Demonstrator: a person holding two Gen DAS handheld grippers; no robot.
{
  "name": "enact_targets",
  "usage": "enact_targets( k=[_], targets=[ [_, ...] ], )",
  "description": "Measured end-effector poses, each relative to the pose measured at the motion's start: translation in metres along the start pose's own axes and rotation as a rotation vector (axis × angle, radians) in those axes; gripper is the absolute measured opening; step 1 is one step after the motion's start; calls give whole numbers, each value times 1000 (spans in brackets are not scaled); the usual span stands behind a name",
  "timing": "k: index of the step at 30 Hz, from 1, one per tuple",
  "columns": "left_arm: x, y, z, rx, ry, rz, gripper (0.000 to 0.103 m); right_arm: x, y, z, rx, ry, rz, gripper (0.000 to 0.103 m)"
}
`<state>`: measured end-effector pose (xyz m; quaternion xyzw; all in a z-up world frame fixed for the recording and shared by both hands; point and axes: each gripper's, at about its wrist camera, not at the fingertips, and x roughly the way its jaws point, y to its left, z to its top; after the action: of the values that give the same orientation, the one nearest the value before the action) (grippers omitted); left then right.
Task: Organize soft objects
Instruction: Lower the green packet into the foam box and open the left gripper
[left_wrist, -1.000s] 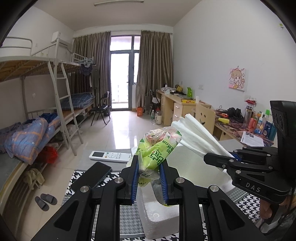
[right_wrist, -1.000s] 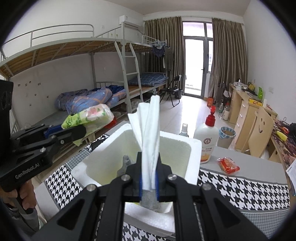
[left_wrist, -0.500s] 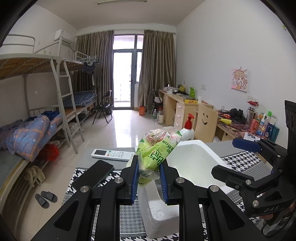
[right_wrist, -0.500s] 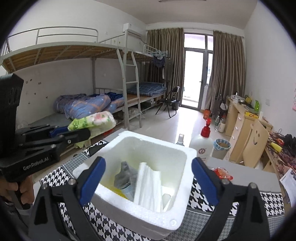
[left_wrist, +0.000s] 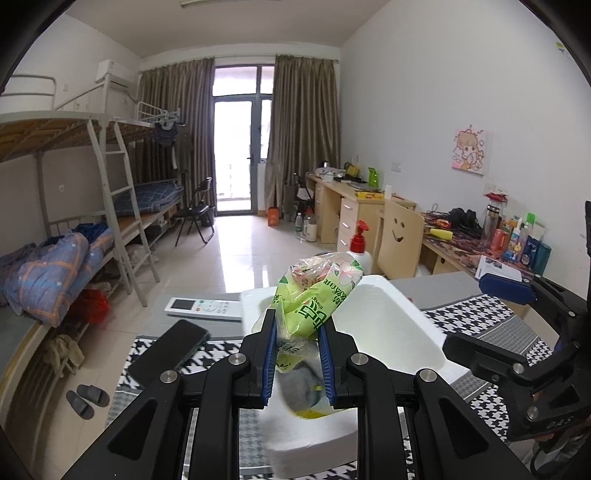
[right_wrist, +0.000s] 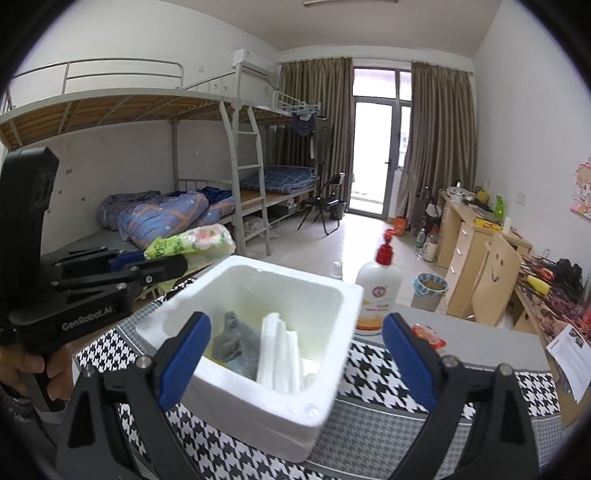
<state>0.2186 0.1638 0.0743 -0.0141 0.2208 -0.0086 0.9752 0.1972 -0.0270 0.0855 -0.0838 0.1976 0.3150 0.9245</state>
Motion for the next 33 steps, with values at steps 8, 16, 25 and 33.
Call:
enact_targets(
  k=[8, 16, 25, 33],
  targets=[
    [18, -25, 2, 21, 22, -45, 22, -22, -21, -10, 27, -19, -58, 96],
    [29, -37, 3, 30, 41, -52, 22, -29, -35, -17, 49, -23, -85, 96],
    [37, -40, 5, 32, 47, -42, 22, -35, -42, -25, 67, -24, -103, 96],
    [43, -38, 4, 17, 50, 13, 24, -33, -44, -27, 65, -18, -101, 96]
  ],
)
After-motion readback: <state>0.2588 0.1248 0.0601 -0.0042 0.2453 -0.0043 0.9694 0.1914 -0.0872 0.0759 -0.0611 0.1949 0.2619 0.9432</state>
